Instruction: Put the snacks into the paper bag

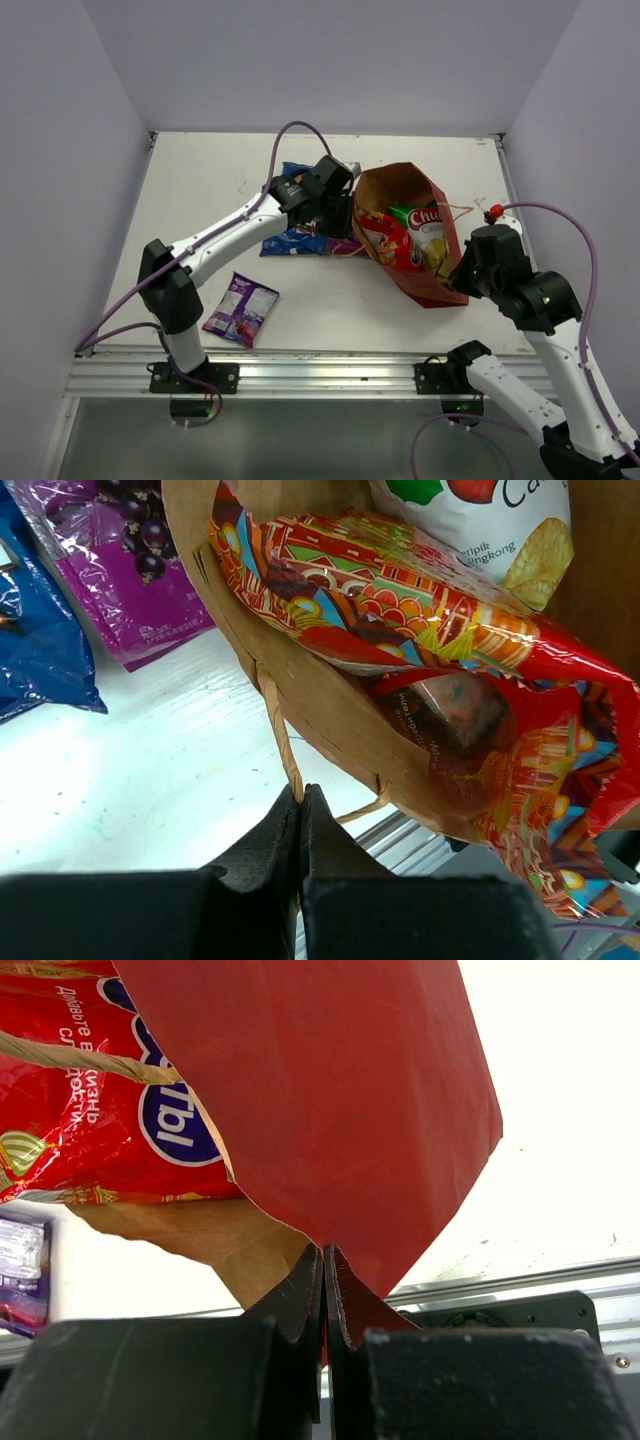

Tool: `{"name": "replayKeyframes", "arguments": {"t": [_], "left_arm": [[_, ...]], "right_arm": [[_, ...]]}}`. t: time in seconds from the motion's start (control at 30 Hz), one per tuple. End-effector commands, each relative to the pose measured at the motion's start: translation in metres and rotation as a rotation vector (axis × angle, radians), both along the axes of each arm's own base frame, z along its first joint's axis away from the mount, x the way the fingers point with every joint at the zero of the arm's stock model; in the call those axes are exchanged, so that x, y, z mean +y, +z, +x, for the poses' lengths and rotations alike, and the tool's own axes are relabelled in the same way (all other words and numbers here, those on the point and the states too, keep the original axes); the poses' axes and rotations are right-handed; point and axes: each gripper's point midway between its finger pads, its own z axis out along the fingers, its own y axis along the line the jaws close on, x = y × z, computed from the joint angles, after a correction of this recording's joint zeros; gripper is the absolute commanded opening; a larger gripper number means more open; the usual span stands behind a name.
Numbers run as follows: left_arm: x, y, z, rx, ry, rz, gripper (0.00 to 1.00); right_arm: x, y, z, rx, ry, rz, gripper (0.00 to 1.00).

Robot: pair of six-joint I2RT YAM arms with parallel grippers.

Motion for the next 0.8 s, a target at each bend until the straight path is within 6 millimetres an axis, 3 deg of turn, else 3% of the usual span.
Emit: {"name": "replayKeyframes", "arguments": {"t": [0.0, 0.03, 0.13, 0.23, 0.33, 0.4, 0.53, 0.67, 0.77], "left_arm": [[-0.005, 0.056, 0.009, -0.116, -0.005, -0.074, 0.0], [-0.012, 0.08, 0.017, -0.159, -0.006, -0.113, 0.0], [-0.025, 0.125, 0.022, -0.211, -0.022, -0.208, 0.0], [-0.047, 0.201, 0.027, -0.293, -0.05, -0.392, 0.0], [-0.059, 0.223, 0.024, -0.289, -0.079, -0.472, 0.0], [-0.063, 0.218, 0.022, -0.267, -0.095, -0.486, 0.0], [-0.066, 0.169, 0.017, -0.159, -0.111, -0.41, 0.0], [-0.065, 0.145, 0.014, -0.116, -0.12, -0.357, 0.0], [-0.06, 0.128, 0.01, -0.089, -0.118, -0.305, 0.0]], "right_arm": [[0.0, -0.003, 0.0, 0.006, -0.016, 0.007, 0.0], [-0.001, -0.002, 0.0, 0.002, -0.016, 0.005, 0.0], [-0.001, 0.001, 0.0, -0.003, -0.007, 0.002, 0.0], [-0.003, 0.006, 0.0, -0.01, -0.004, -0.012, 0.0], [-0.006, 0.015, -0.001, -0.025, -0.003, -0.026, 0.0], [-0.007, 0.023, 0.0, -0.039, -0.001, -0.027, 0.0], [0.001, 0.027, 0.0, -0.036, 0.04, -0.004, 0.0], [0.009, 0.005, -0.003, 0.025, 0.067, 0.015, 0.0], [0.008, 0.001, -0.004, 0.028, 0.063, 0.013, 0.0]]}}
